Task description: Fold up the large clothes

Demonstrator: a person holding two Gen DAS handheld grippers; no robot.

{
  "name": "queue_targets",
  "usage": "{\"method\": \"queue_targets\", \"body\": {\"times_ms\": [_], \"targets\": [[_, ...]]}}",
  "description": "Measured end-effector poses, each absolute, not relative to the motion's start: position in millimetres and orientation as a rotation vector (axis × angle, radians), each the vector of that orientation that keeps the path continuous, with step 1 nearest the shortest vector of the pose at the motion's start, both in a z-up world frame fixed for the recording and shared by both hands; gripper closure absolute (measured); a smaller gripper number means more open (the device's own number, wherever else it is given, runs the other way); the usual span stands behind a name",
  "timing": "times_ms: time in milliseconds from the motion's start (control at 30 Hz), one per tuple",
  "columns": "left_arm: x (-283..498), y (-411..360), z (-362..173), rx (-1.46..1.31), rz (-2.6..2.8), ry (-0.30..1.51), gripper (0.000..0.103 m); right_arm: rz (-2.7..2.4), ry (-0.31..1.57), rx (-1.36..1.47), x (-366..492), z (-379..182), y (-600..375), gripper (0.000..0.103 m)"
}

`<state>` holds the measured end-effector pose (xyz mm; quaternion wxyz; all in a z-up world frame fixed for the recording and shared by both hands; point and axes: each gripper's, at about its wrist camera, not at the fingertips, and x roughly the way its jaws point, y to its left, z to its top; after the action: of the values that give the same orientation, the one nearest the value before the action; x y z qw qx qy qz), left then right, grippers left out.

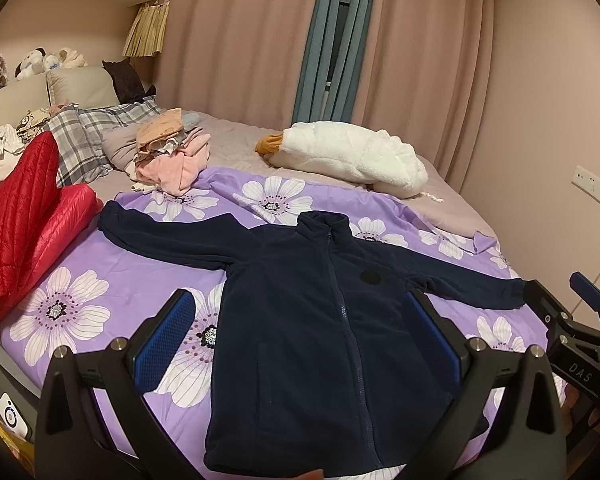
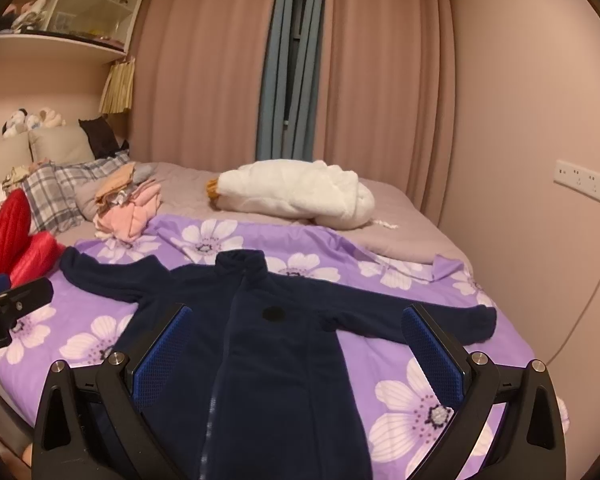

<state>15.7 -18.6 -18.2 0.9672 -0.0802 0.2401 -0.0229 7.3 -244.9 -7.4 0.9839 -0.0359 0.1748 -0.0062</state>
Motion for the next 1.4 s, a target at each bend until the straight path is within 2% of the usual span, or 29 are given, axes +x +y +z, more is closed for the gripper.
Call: {"method": "queue_targets", "body": {"times_ms": [733, 1000, 1067, 1133, 1400], "targets": [[37, -14, -31, -0.189, -0.039, 0.506, 0.001, -0.009, 0.373, -0.024, 14, -14, -248, 0.000], [92, 24, -57, -0.306, -0.003, 0.474, 0.002, -0.038, 0.457, 0.166, 74, -37, -315, 0.000], [109, 42, -66, -0.390, 0.029, 0.500, 0.015, -0.113, 0.520, 0.253, 100, -54, -347, 0.000], [122, 57, -74, -0.465, 0.034, 0.530, 0.022, -0.174, 0.567, 0.315, 119, -66, -373, 0.000], [159, 96, -111, -0.495, 0.164, 0.521, 0.039, -0.300, 0.644, 0.454, 161, -115, -489, 0.000]]}}
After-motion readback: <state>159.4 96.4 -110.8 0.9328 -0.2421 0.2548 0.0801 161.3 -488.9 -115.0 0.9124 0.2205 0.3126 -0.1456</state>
